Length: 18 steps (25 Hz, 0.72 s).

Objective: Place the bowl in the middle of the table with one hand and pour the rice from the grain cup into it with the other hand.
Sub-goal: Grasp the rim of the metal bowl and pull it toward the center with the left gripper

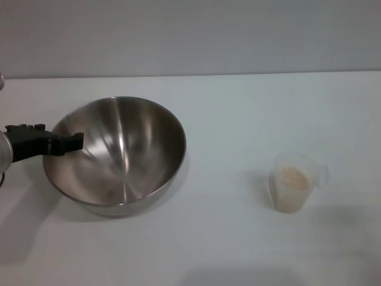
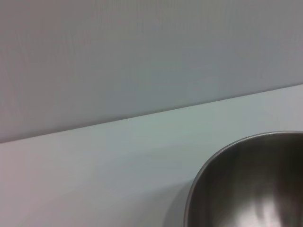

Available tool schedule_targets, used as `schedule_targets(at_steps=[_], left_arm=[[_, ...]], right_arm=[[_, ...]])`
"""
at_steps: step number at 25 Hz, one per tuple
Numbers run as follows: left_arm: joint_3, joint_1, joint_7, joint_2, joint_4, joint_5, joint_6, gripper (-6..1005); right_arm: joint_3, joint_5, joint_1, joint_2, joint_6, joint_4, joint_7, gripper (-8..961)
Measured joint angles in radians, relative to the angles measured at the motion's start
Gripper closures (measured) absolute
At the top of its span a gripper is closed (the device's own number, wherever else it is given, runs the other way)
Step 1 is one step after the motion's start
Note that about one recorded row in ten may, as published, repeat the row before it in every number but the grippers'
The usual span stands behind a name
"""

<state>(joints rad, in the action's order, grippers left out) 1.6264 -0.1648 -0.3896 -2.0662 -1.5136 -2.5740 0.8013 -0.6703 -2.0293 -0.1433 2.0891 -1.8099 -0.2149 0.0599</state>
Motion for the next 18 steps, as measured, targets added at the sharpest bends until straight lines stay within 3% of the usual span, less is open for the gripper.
schedule_targets(at_steps=[18], left_arm=[[-0.011, -0.032, 0.000, 0.000, 0.060, -0.002, -0.007, 166]], right_arm=[[0.000, -0.001, -0.003, 0.000, 0.007, 0.002, 0.000, 114]])
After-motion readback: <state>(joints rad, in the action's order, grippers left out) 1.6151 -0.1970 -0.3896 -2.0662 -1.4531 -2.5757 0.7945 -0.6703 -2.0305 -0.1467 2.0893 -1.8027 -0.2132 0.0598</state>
